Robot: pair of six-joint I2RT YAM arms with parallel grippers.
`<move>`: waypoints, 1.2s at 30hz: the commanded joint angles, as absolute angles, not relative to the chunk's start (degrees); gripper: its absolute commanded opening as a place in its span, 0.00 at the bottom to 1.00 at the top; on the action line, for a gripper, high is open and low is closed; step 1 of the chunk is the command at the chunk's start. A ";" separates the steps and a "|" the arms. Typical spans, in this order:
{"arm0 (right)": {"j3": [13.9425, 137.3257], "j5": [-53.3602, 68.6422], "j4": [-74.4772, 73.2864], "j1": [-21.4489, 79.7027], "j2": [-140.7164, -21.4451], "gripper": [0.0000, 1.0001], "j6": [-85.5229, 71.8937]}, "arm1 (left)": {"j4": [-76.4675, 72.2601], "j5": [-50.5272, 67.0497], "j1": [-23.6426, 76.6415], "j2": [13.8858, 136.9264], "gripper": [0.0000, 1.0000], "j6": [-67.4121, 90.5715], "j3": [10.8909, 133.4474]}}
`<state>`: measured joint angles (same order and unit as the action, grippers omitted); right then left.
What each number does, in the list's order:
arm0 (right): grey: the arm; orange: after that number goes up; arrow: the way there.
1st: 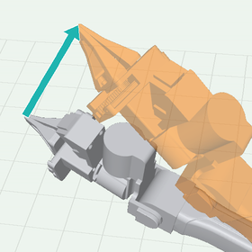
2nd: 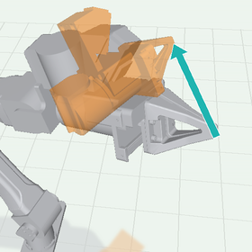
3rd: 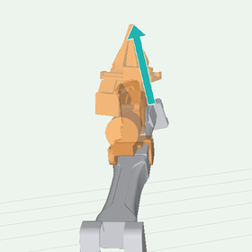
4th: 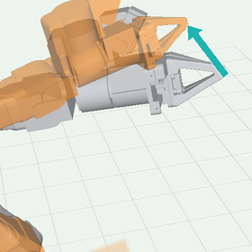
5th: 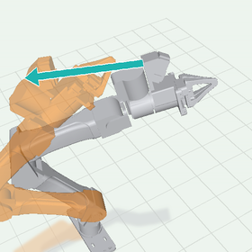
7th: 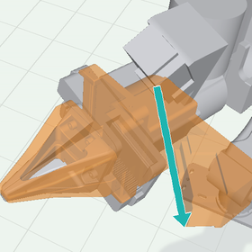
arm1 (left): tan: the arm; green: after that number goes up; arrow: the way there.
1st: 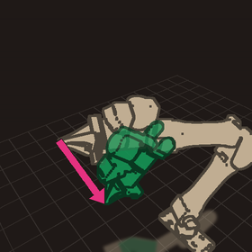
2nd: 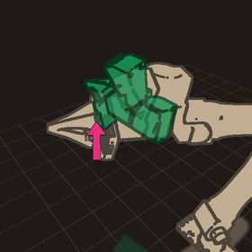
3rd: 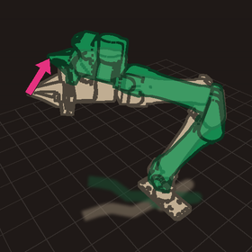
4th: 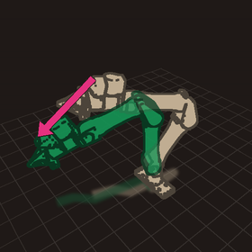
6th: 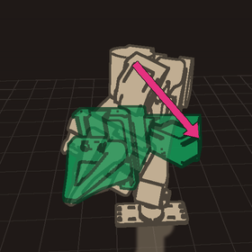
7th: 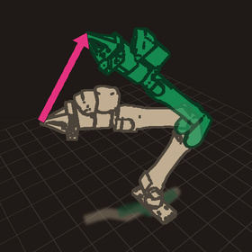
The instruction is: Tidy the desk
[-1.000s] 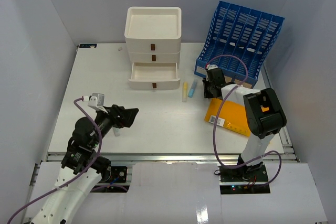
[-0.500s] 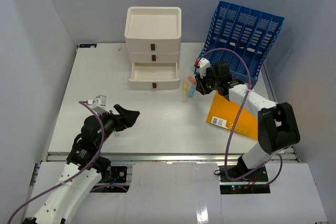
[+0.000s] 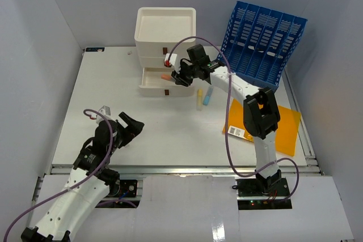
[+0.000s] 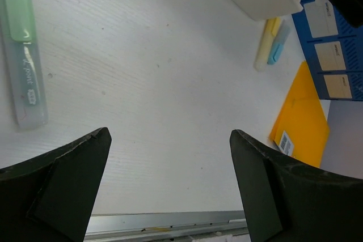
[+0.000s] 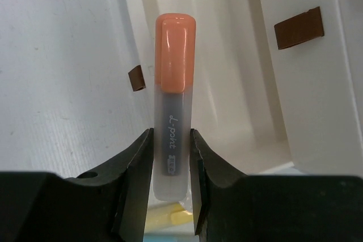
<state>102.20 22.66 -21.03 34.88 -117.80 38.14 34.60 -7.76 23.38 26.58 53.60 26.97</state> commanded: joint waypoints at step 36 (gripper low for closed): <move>68.81 52.70 -17.82 24.86 -78.35 0.79 35.24 | 36.43 -15.33 13.41 67.75 0.90 43.68 37.87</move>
<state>77.75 40.62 -17.98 29.25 -84.75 34.51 41.93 -19.16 16.95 63.71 50.31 35.67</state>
